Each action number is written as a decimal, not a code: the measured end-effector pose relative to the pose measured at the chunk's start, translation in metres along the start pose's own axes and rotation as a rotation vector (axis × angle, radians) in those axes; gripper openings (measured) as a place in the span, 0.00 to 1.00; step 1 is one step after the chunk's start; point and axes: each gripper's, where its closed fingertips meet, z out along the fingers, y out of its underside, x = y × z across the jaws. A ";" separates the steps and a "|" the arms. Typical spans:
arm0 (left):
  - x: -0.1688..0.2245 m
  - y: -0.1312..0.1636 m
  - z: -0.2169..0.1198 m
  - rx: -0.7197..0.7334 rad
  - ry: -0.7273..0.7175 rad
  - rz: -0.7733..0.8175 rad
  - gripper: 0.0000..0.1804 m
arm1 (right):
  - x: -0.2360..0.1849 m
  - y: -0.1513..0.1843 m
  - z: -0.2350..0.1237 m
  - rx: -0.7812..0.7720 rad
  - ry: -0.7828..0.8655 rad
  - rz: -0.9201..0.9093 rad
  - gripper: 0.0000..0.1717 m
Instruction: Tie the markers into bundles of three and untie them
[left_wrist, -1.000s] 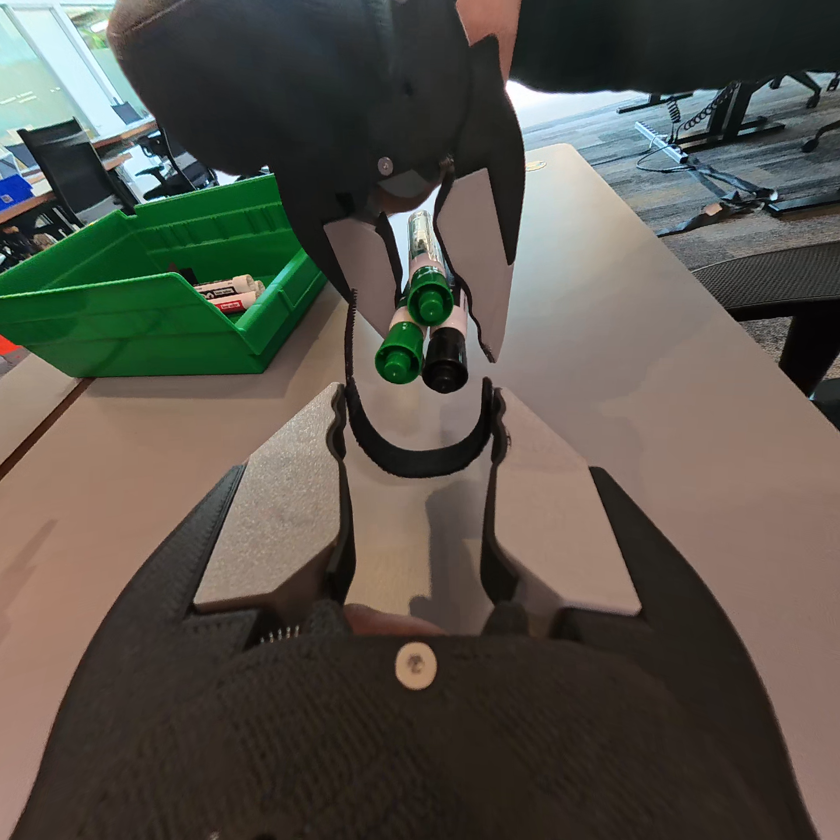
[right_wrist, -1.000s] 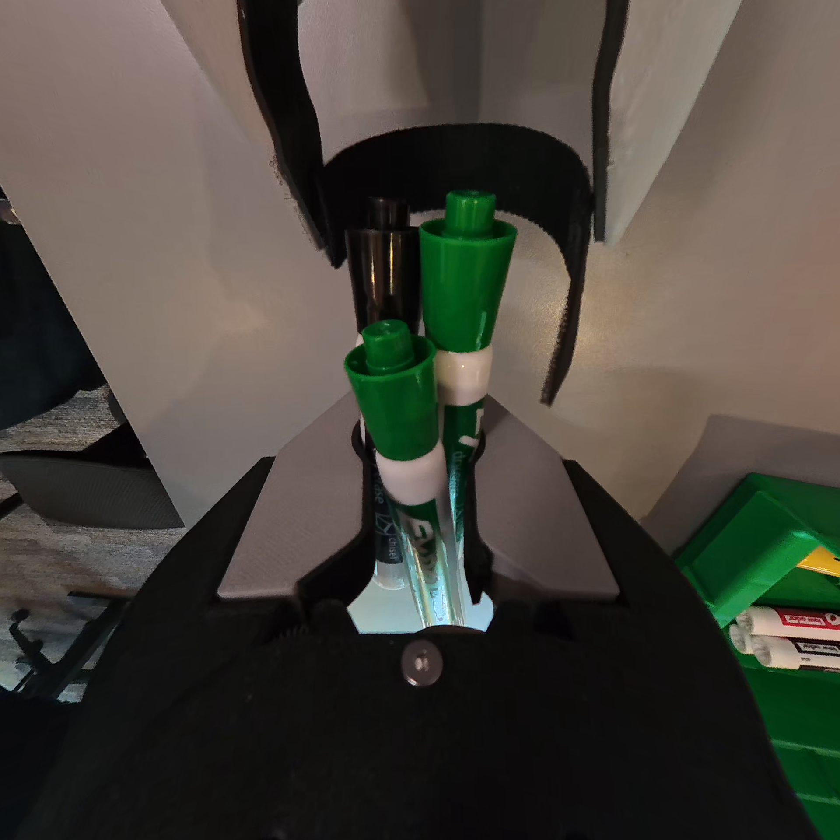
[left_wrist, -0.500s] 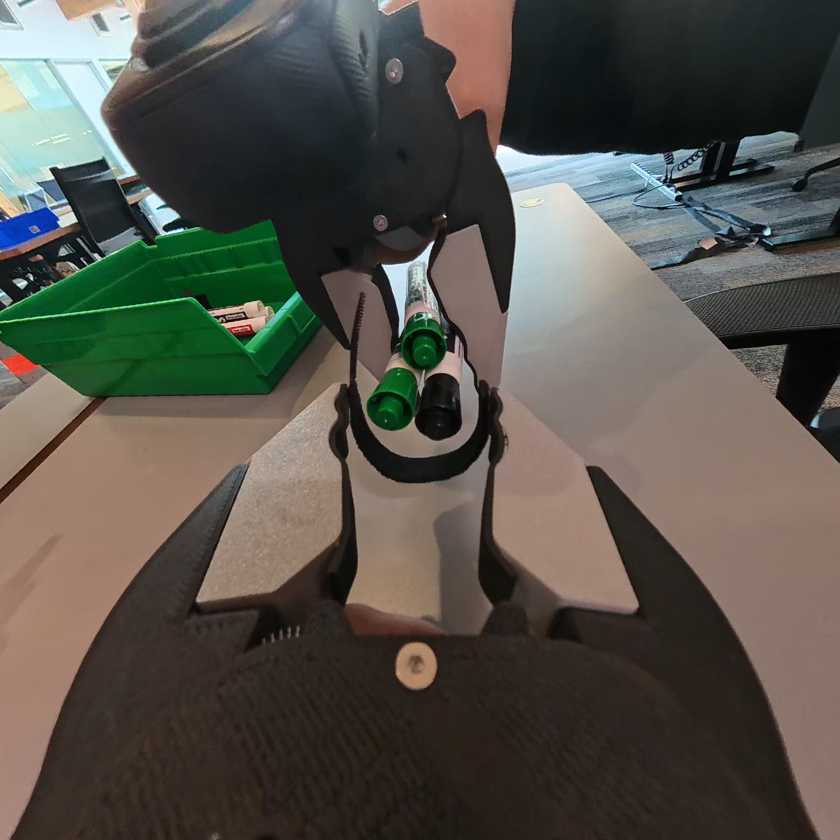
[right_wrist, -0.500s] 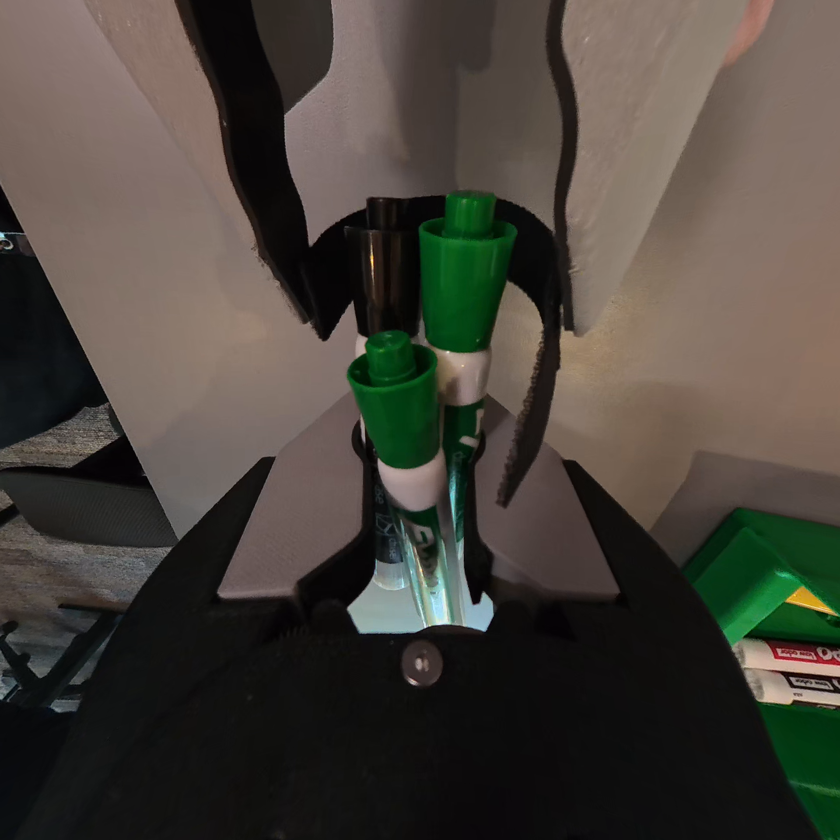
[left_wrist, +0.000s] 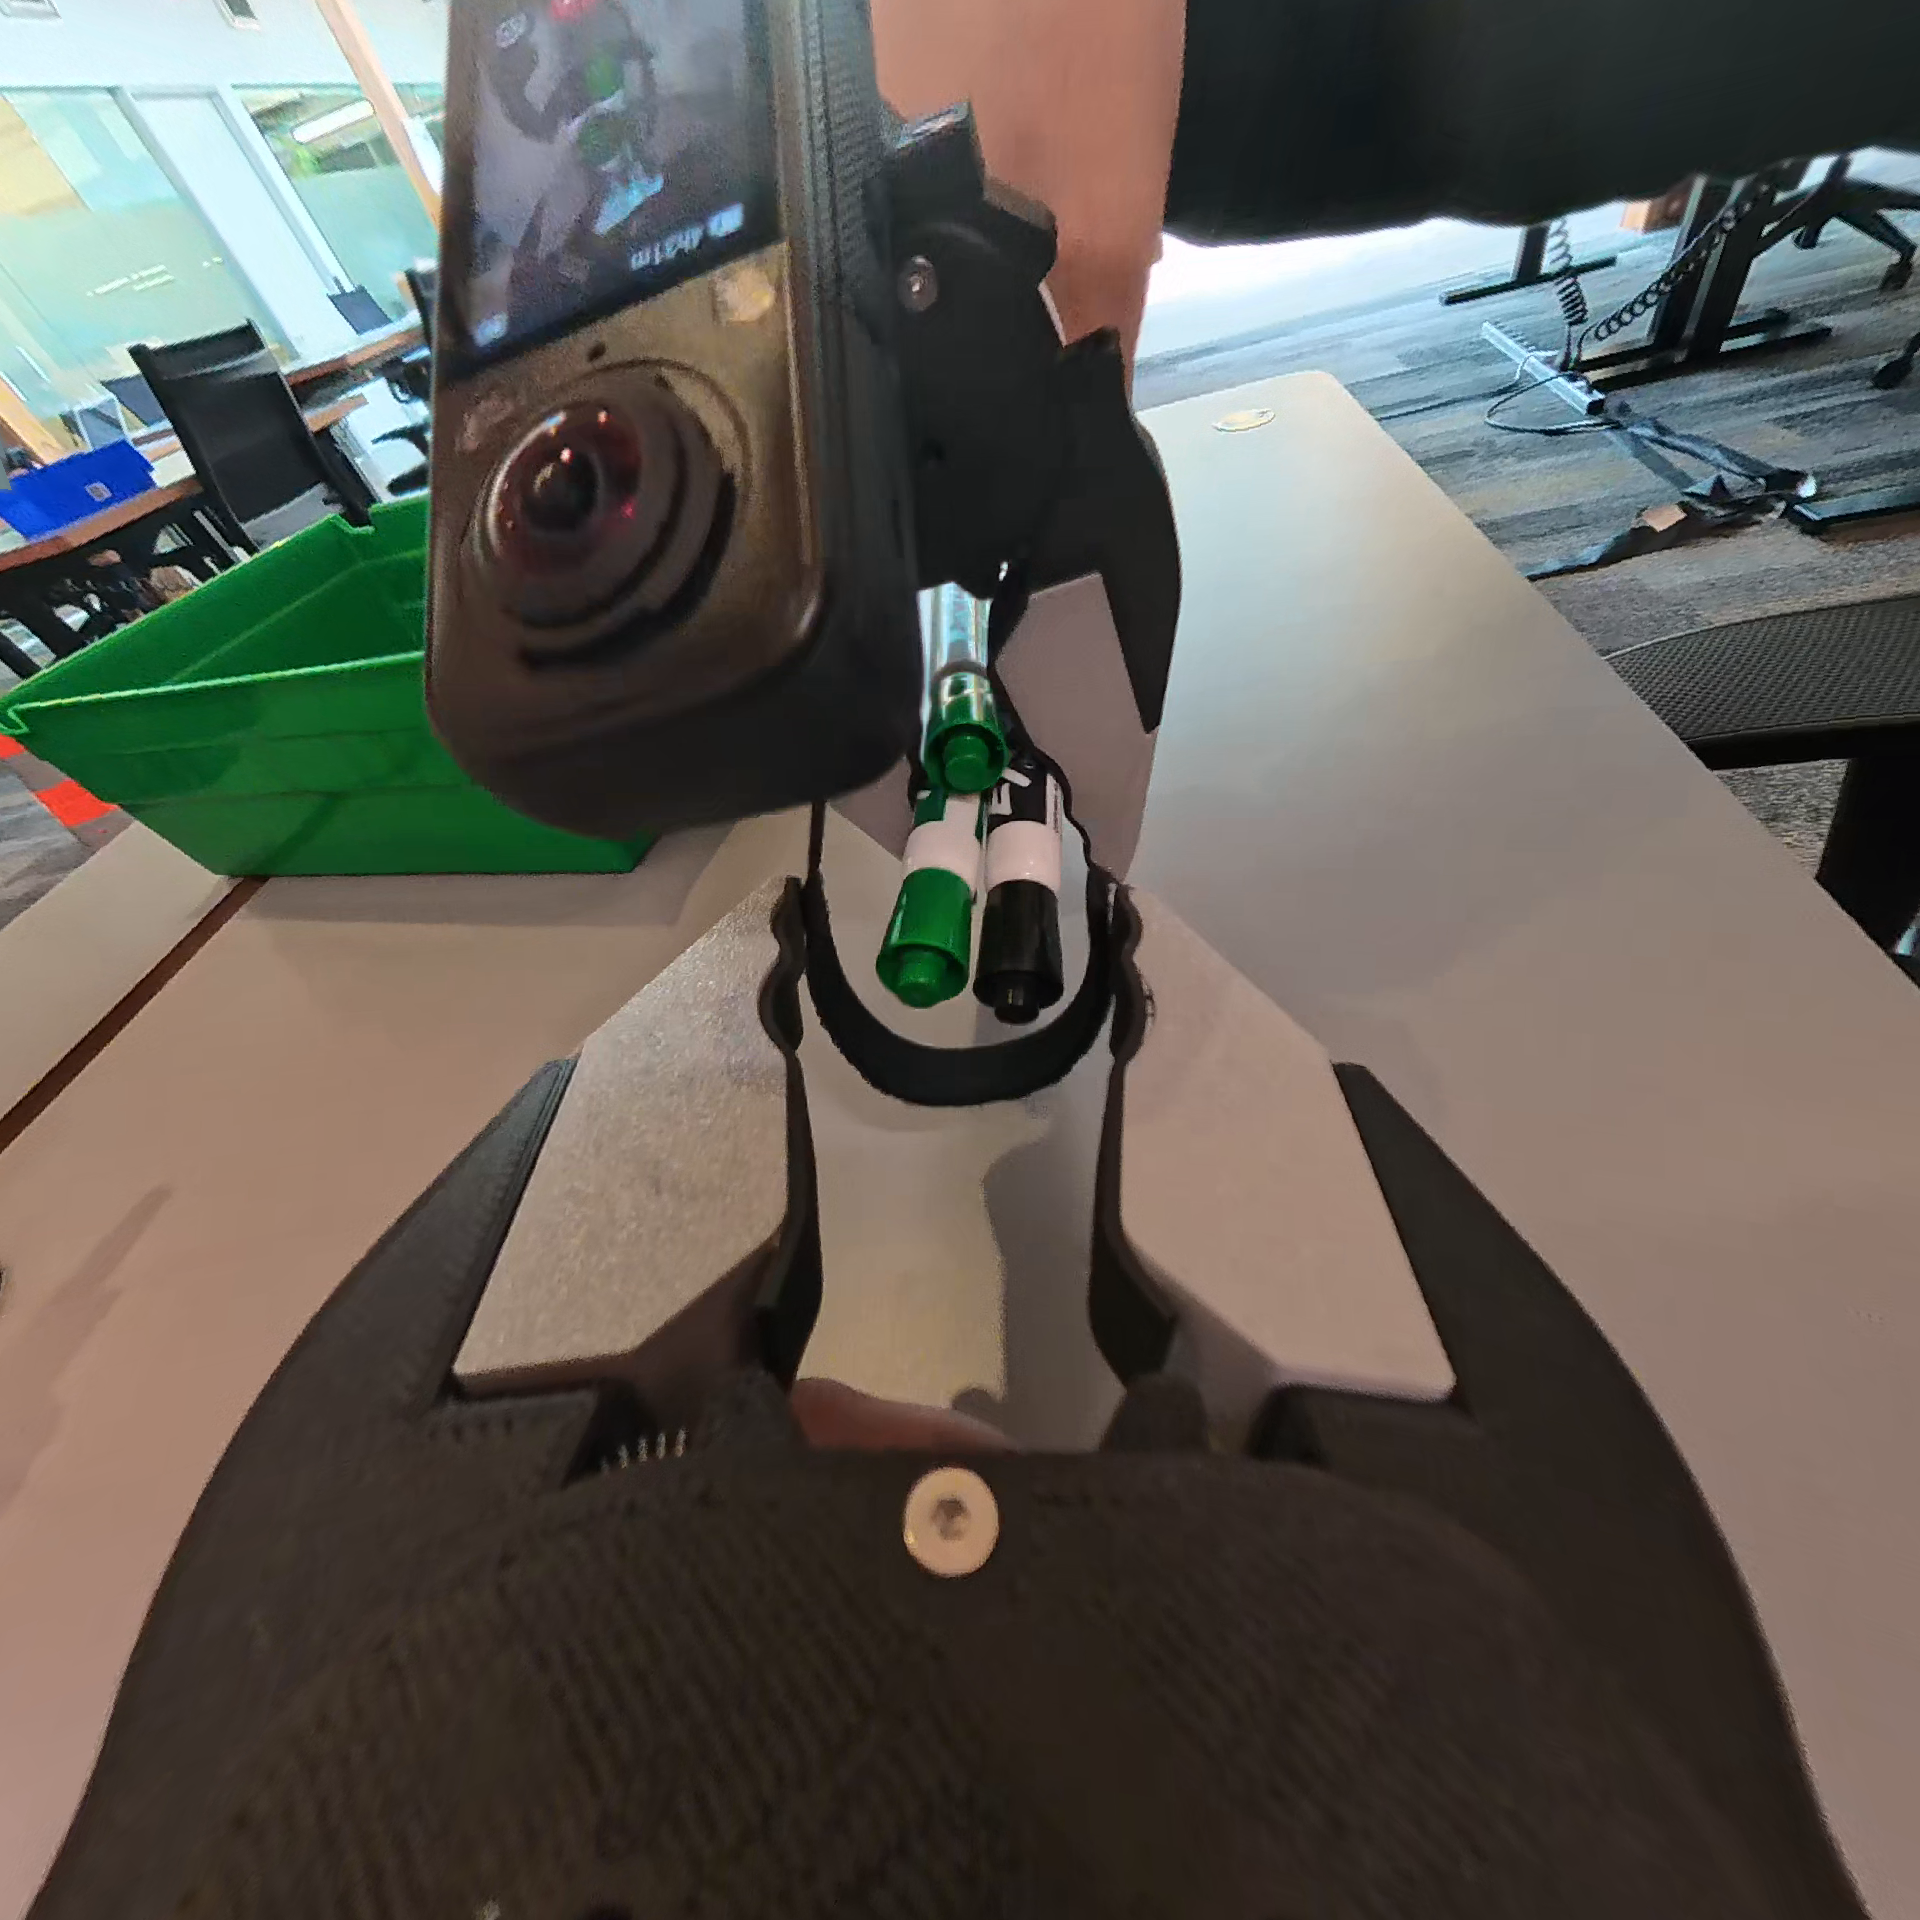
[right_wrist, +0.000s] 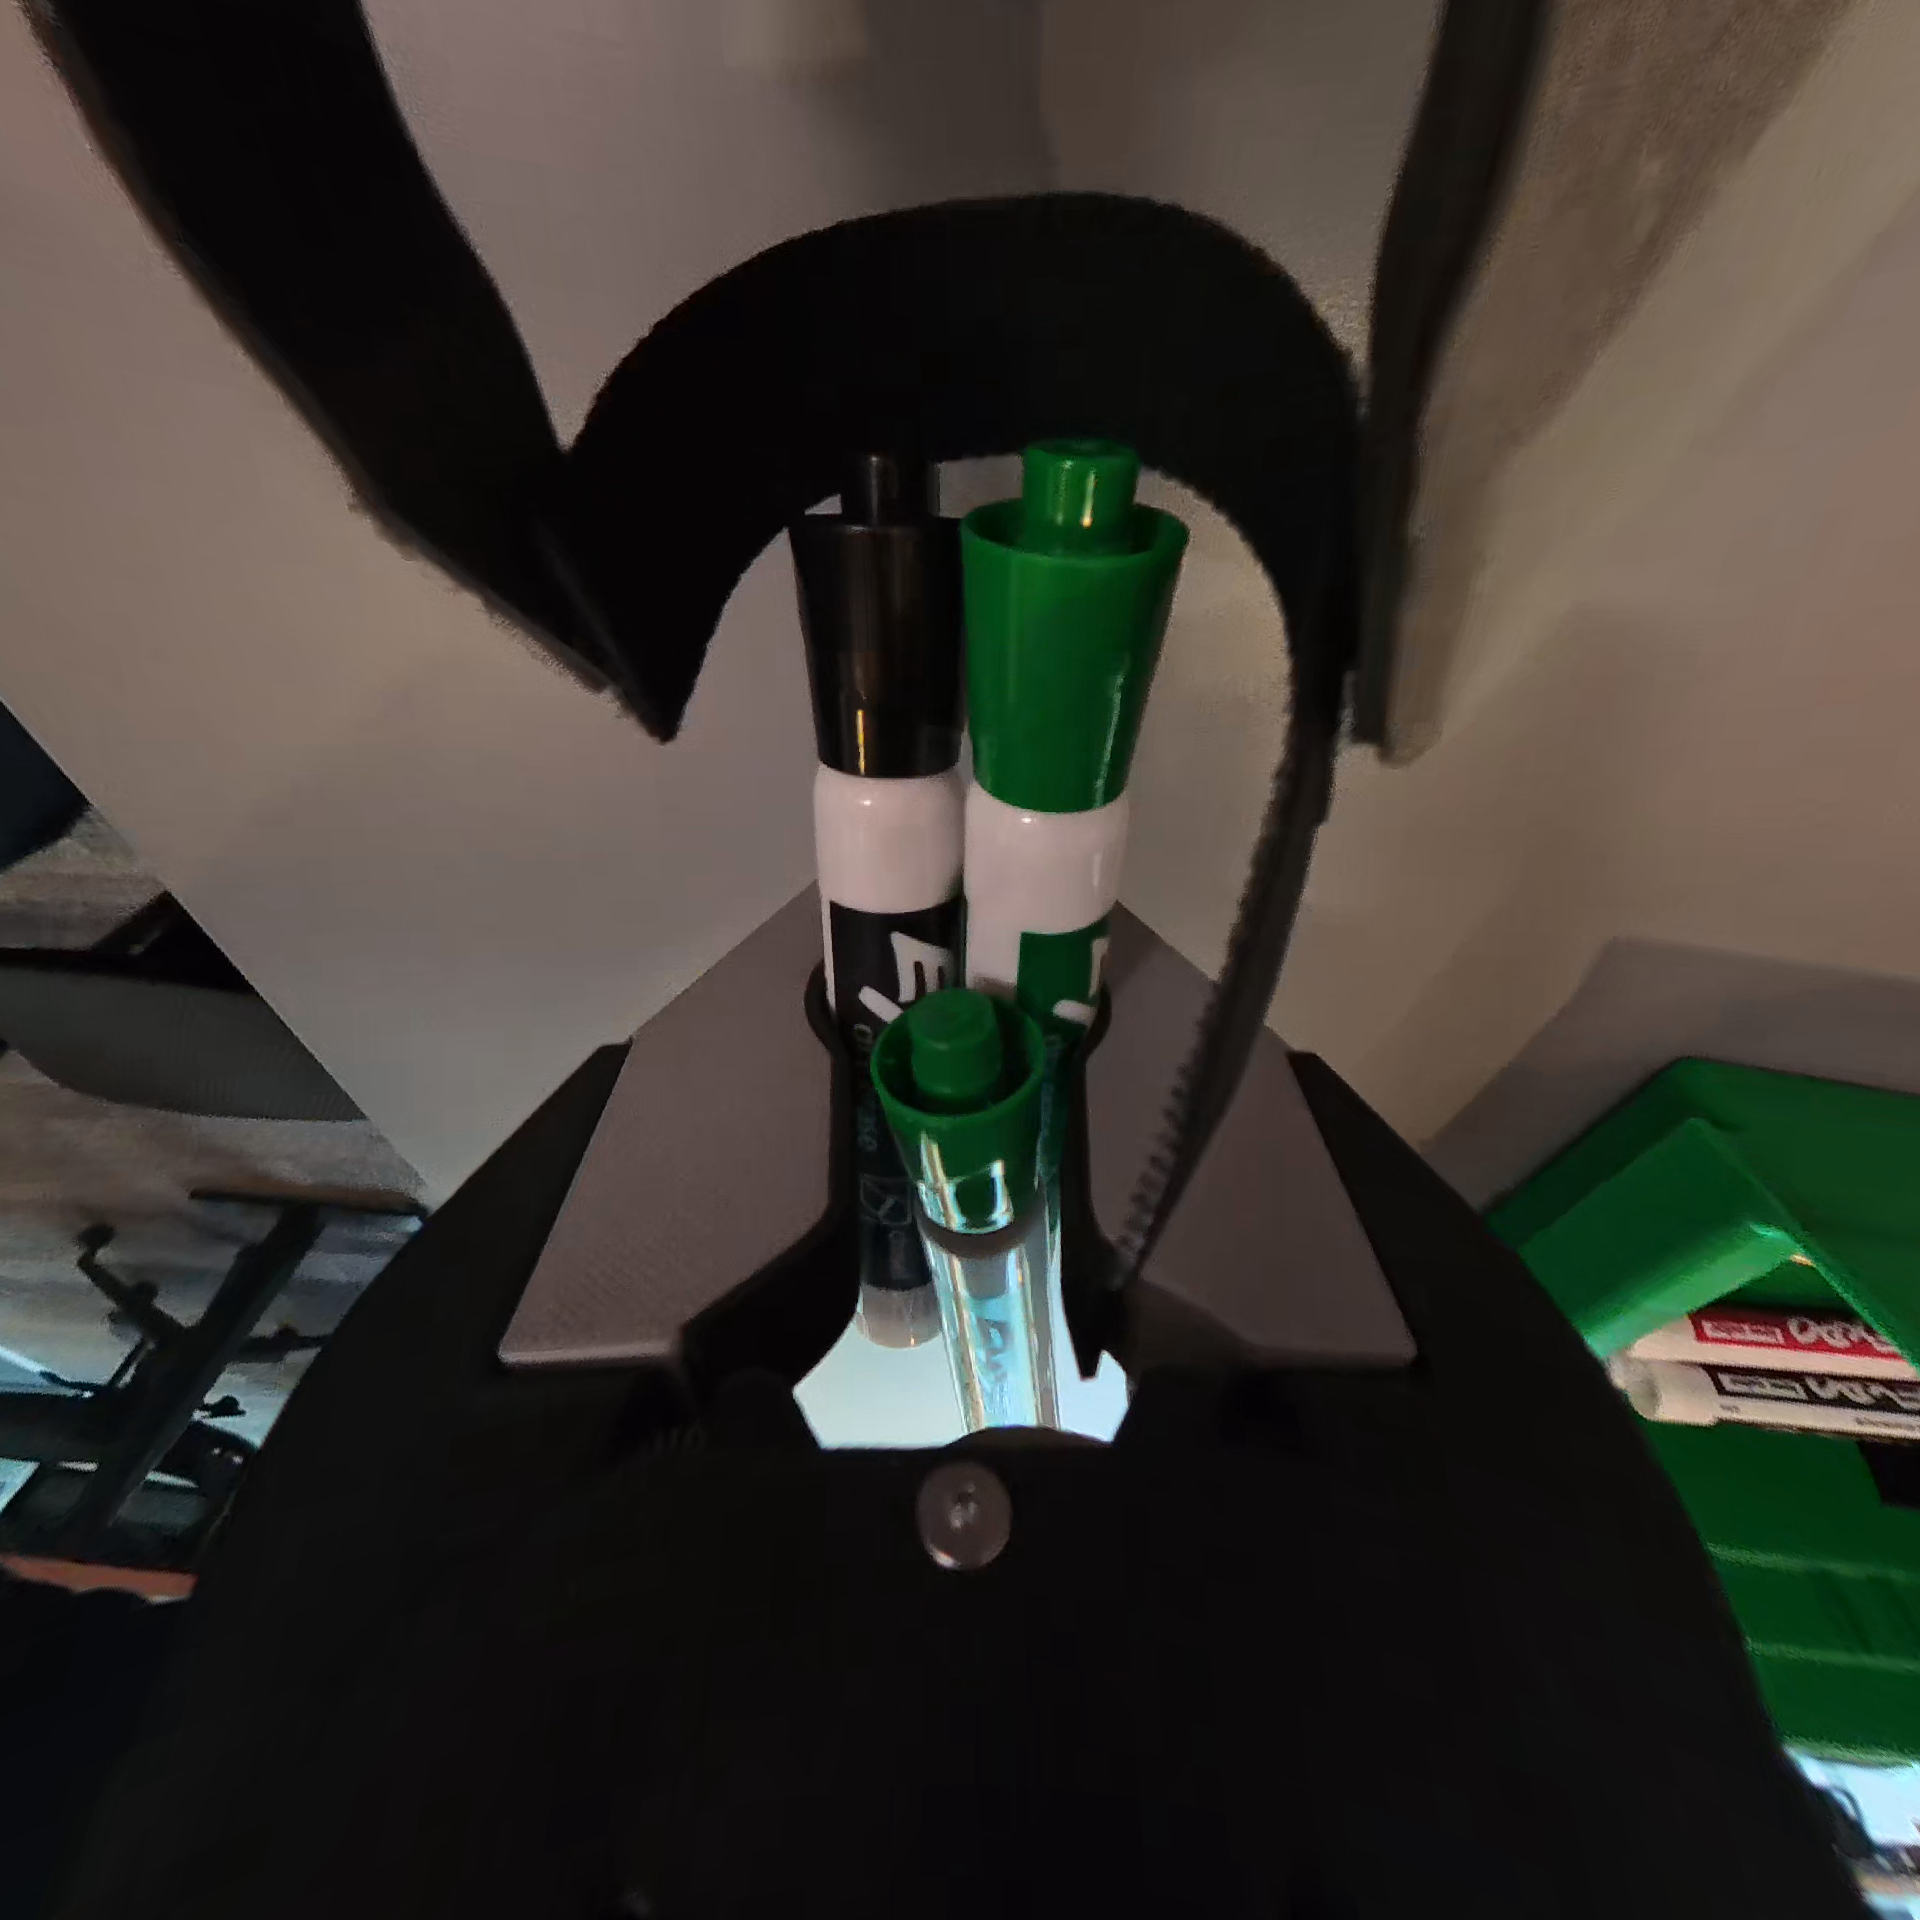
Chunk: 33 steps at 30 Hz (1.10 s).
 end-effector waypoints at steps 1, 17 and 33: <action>0.001 -0.001 0.000 0.005 0.004 0.000 0.31 | 0.001 0.000 -0.002 -0.011 0.008 -0.004 0.21; -0.002 -0.014 -0.003 0.099 -0.026 -0.005 0.31 | -0.002 -0.004 -0.031 -0.064 0.021 -0.040 0.22; -0.002 -0.019 0.005 0.119 -0.045 -0.008 0.31 | 0.000 0.003 -0.033 -0.106 0.038 -0.041 0.22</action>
